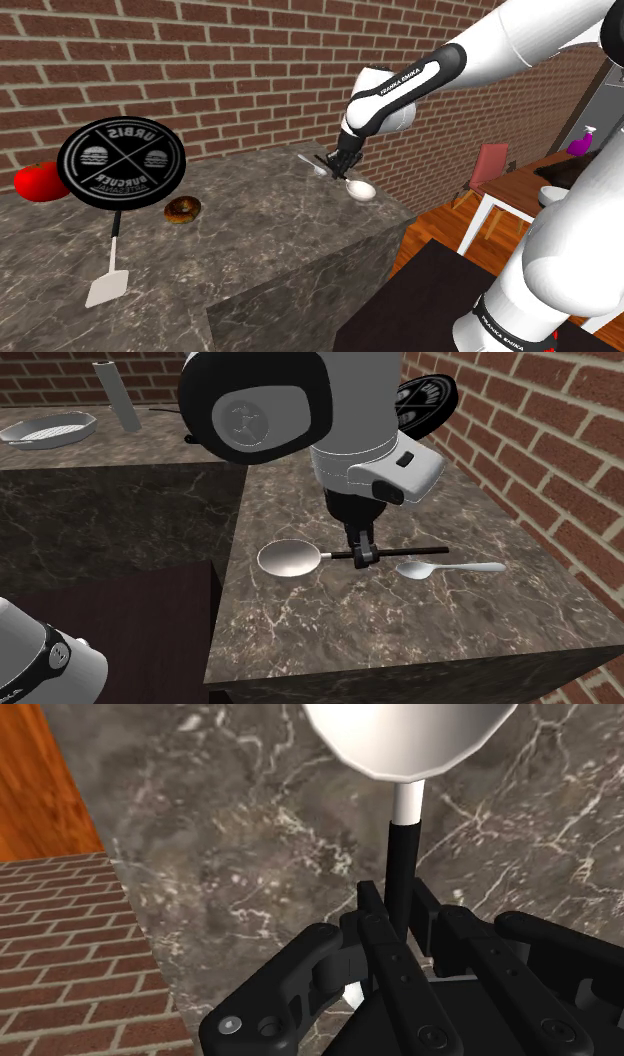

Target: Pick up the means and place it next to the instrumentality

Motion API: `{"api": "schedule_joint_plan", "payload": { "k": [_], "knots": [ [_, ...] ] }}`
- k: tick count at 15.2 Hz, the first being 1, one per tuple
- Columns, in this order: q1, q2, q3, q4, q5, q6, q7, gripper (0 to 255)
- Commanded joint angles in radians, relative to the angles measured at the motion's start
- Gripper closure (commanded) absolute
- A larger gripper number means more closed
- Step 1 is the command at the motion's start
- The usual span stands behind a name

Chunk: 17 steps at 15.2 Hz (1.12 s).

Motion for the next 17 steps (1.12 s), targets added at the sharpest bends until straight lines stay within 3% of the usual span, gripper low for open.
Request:
{"api": "schedule_joint_plan", "payload": {
  "k": [1,14,17],
  "knots": [
    [-0.001,-0.016,0.0,0.01,-0.006,-0.026,0.005,255],
    [-0.006,-0.103,0.003,0.095,-0.032,-0.197,0.032,255],
    [0.023,-0.122,0.052,0.073,-0.042,-0.19,0.115,255]
  ]
}}
